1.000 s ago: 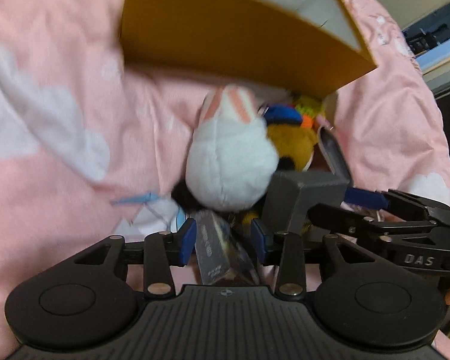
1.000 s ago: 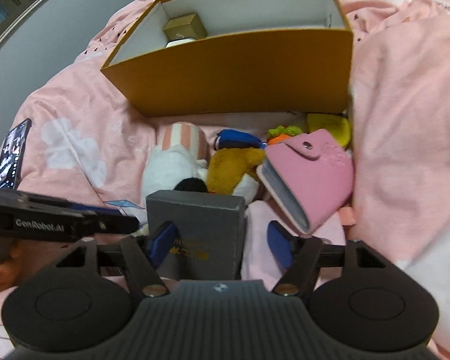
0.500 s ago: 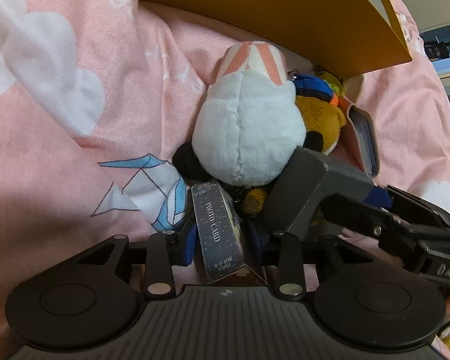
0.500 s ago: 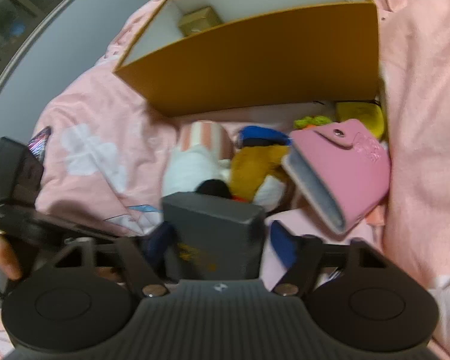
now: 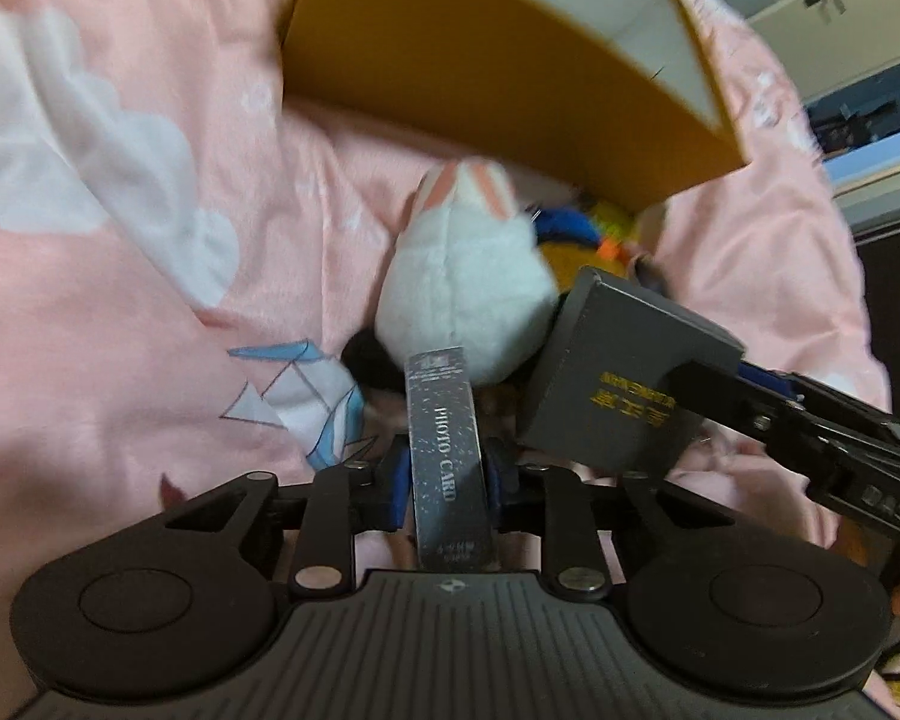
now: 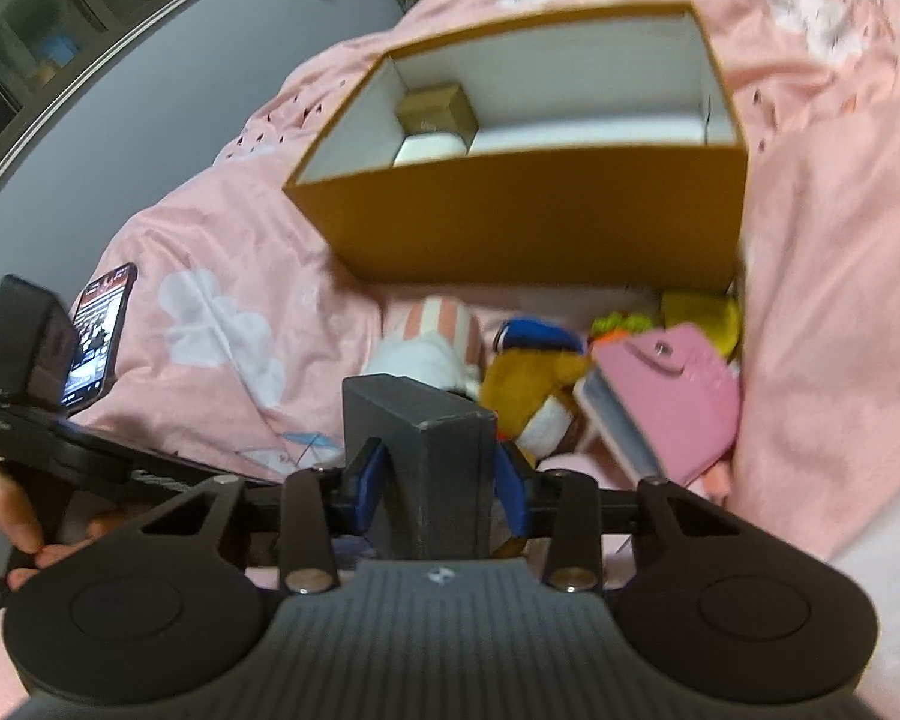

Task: Organize objects
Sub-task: 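Grasp the PHOTO CARD box with the left tool while the right tool grasps the grey box, then carry the PHOTO CARD box and grey box into the orange box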

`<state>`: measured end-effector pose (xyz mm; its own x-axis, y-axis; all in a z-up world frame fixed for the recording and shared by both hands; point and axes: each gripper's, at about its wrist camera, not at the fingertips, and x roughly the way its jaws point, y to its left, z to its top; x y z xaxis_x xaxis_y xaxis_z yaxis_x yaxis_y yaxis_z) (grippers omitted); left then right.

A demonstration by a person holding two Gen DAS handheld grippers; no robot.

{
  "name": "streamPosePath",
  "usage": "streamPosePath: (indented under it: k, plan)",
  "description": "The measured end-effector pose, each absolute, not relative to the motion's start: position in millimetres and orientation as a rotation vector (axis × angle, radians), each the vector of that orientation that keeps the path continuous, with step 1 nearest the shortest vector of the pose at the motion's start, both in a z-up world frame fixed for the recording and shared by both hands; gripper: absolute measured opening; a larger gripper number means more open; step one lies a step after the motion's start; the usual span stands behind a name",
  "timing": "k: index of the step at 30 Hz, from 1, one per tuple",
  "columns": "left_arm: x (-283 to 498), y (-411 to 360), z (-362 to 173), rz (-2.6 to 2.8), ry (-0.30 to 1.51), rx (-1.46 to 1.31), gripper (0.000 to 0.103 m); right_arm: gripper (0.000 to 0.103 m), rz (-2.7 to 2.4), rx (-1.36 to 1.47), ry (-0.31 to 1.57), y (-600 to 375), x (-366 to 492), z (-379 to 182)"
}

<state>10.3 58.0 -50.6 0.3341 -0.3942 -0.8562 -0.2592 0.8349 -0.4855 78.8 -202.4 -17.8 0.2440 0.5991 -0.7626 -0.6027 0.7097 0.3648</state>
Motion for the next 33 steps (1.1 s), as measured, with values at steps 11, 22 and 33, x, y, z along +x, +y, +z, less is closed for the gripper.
streamPosePath:
  k: [11, 22, 33]
  plan:
    - [10.0, 62.3, 9.7, -0.063, 0.941, -0.515, 0.025, 0.041, 0.786, -0.004, 0.940, -199.3, 89.8, 12.6]
    - [58.9, 67.7, 74.2, -0.064, 0.683, -0.479, 0.025, 0.041, 0.803, -0.011, 0.752, -182.7, 130.3, 77.2]
    - [165.2, 58.7, 29.0, -0.006, 0.697, -0.400, 0.025, 0.041, 0.641, -0.059, 0.768, -142.2, 216.7, 58.3]
